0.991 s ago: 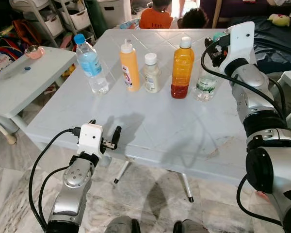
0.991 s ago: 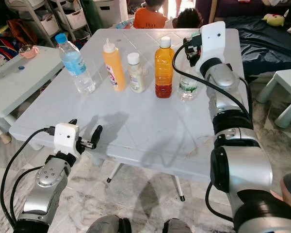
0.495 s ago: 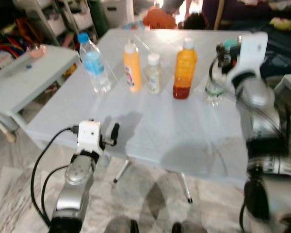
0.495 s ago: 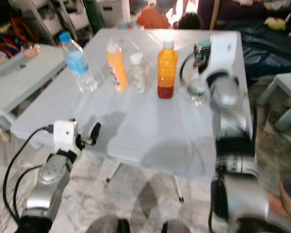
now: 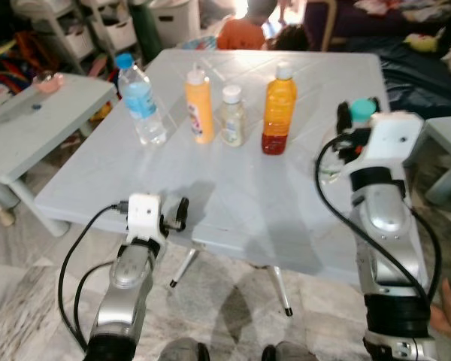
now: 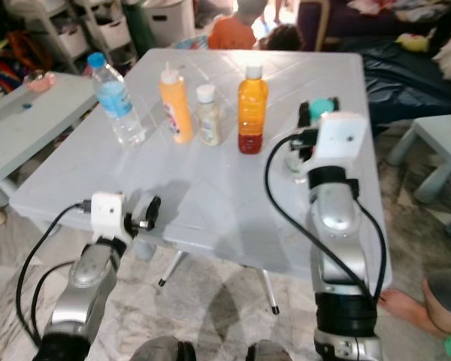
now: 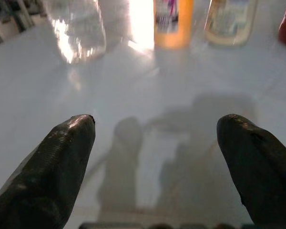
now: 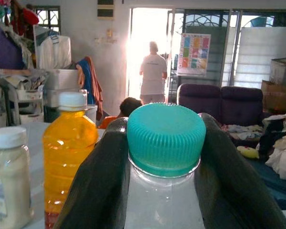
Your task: Restocking fridge
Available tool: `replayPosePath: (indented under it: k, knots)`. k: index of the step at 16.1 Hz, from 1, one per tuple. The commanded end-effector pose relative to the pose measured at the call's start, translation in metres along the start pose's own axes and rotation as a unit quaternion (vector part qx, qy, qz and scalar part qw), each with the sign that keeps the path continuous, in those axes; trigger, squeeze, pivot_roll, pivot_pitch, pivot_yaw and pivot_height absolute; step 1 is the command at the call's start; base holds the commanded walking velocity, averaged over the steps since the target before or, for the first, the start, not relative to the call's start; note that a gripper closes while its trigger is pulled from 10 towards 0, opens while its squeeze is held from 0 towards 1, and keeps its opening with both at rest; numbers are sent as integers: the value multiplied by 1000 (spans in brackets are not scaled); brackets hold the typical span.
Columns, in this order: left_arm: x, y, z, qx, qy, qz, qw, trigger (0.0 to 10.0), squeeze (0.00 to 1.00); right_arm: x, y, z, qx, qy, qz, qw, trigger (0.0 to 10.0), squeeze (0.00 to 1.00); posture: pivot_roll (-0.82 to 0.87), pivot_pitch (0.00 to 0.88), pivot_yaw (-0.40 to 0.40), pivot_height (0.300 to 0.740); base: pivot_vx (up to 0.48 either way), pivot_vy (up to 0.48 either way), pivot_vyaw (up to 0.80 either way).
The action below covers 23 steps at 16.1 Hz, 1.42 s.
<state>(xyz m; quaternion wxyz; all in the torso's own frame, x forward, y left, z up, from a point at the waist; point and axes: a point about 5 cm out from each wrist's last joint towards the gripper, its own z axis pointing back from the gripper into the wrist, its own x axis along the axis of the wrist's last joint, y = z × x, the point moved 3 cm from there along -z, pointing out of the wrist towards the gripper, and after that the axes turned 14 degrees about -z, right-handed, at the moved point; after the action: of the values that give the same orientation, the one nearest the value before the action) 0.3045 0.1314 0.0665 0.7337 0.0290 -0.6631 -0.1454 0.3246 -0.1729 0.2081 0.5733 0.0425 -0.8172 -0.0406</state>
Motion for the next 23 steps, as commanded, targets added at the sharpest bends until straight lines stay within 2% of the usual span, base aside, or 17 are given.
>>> replayPosePath:
  k: [1, 2, 4, 6, 7, 8, 10, 11, 13, 15, 16, 23]
  knots:
    - [0, 5, -2, 11, 0, 3, 1000, 10000, 0, -19, 1, 6, -10, 48, -10, 999, 10000, 0, -110, 0, 84, 740, 0, 0, 0]
    - [3, 3, -5, 8, -5, 4, 1000, 10000, 0, -24, 3, 9, 0, 67, -30, 997, 10000, 0, -112, 0, 80, 740, 0, 0, 0]
    - [9, 2, -8, 14, -12, 14, 1000, 10000, 0, -18, 5, 10, 8, 55, -43, 998, 10000, 0, -112, 0, 74, 740, -240, 0, 0]
    - [17, 2, -11, 24, -23, 26, 999, 10000, 0, -19, 3, 9, -4, 69, -63, 996, 10000, 0, -105, 0, 60, 740, -289, 0, 0]
    - [16, 1, -11, 24, -23, 25, 999, 10000, 0, -20, 5, 7, -2, 70, -55, 996, 10000, 0, -105, 0, 60, 740, -289, 0, 0]
    - [15, 2, -11, 26, -22, 25, 999, 10000, 0, -4, 7, 2, 7, 28, -6, 1000, 10000, 0, -105, 0, 58, 740, -281, 0, 0]
    - [14, 3, -11, 27, -21, 24, 999, 10000, 0, -7, 6, 3, 3, 36, -26, 999, 10000, 0, -110, 0, 60, 740, -283, 0, 0]
    - [14, 3, -11, 27, -20, 23, 999, 10000, 0, -10, 6, 6, 5, 42, -21, 999, 10000, 0, -111, 0, 62, 740, -292, 0, 0]
    - [13, 2, -11, 25, -18, 23, 999, 10000, 0, -30, 6, 18, 9, 98, -43, 994, 10000, 0, -113, 0, 63, 740, -292, 0, 0]
    - [11, 2, -11, 25, -15, 20, 999, 10000, 0, -40, 14, 30, 28, 124, -72, 989, 10000, 0, -113, 0, 67, 740, -291, 0, 0]
    - [11, 3, -10, 26, -14, 20, 999, 10000, 0, -37, 21, 32, 54, 110, -33, 992, 10000, 0, -111, 0, 67, 740, -292, 0, 0]
    - [9, 7, -10, 32, -17, 7, 999, 10000, 0, -39, 39, 32, 109, 111, -51, 987, 10000, 0, -91, 0, 64, 740, -207, 0, 680]
